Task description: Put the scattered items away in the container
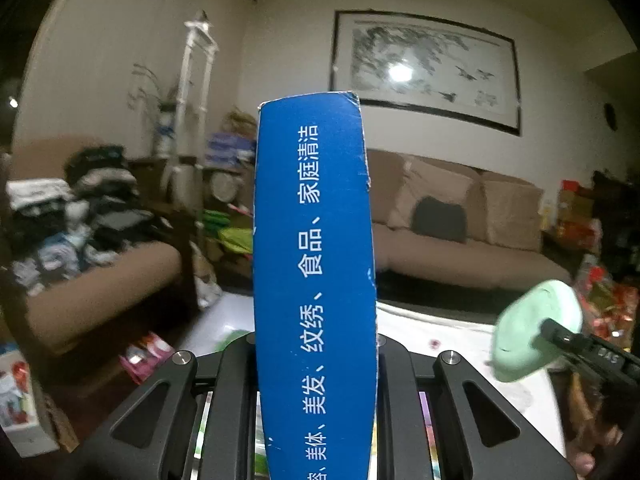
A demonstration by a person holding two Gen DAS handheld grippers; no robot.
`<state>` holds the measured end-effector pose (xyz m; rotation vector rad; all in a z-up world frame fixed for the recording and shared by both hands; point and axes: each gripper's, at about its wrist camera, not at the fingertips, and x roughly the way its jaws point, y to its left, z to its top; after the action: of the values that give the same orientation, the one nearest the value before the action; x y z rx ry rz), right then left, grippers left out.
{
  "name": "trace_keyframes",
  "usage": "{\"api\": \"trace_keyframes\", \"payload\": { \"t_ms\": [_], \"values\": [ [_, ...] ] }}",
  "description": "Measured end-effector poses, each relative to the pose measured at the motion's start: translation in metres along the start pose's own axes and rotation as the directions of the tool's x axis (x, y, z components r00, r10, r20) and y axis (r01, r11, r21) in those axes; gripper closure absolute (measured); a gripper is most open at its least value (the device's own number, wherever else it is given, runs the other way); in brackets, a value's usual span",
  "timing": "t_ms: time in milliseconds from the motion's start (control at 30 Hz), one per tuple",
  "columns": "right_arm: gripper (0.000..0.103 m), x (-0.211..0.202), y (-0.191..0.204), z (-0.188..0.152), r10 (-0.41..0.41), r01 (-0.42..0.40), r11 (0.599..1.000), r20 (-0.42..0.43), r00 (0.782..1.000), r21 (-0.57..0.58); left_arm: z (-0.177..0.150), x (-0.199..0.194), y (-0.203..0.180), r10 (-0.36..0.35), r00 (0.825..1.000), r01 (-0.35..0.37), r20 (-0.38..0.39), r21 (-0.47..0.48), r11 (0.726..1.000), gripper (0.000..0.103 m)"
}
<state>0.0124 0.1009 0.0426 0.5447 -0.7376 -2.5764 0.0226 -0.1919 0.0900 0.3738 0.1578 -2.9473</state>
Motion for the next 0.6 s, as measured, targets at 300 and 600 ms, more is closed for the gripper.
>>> {"api": "trace_keyframes", "payload": {
  "t_ms": [300, 600],
  "values": [
    [0.093, 0.016, 0.007, -0.007, 0.055, -0.054, 0.998, -0.032, 0.998, 0.03, 0.009, 0.0, 0.051, 0.06, 0.998, -0.061, -0.014, -0.073, 0.995, 0.087],
    [0.093, 0.042, 0.021, -0.025, 0.094, -0.091, 0.995, -0.08, 0.992, 0.041, -0.003, 0.051, 0.043, 0.081, 0.985, -0.082, -0.151, 0.004, 0.997, 0.086]
  ]
}}
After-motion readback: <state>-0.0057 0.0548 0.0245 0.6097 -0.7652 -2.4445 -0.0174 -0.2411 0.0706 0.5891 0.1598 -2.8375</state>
